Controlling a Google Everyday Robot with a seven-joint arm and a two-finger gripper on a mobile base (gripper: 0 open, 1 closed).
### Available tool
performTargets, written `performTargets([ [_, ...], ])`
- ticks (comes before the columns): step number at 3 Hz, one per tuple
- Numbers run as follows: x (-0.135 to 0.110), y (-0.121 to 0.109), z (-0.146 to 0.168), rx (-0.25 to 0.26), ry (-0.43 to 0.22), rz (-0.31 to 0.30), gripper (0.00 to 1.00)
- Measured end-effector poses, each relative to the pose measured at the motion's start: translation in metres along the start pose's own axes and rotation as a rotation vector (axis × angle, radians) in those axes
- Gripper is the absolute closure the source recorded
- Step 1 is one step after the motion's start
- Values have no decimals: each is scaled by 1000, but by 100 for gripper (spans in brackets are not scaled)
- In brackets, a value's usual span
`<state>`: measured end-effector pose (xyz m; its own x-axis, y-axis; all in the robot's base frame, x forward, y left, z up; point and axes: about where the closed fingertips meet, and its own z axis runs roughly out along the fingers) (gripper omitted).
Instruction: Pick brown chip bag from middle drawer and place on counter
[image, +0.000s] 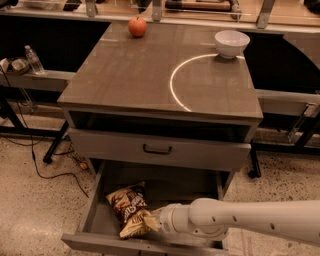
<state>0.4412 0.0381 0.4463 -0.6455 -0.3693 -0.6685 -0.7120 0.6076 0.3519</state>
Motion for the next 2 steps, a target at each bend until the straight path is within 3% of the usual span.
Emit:
performTargets([
  [1, -6, 4, -28, 21, -30, -18, 100],
  [2, -36, 6, -75, 57, -28, -115, 100],
])
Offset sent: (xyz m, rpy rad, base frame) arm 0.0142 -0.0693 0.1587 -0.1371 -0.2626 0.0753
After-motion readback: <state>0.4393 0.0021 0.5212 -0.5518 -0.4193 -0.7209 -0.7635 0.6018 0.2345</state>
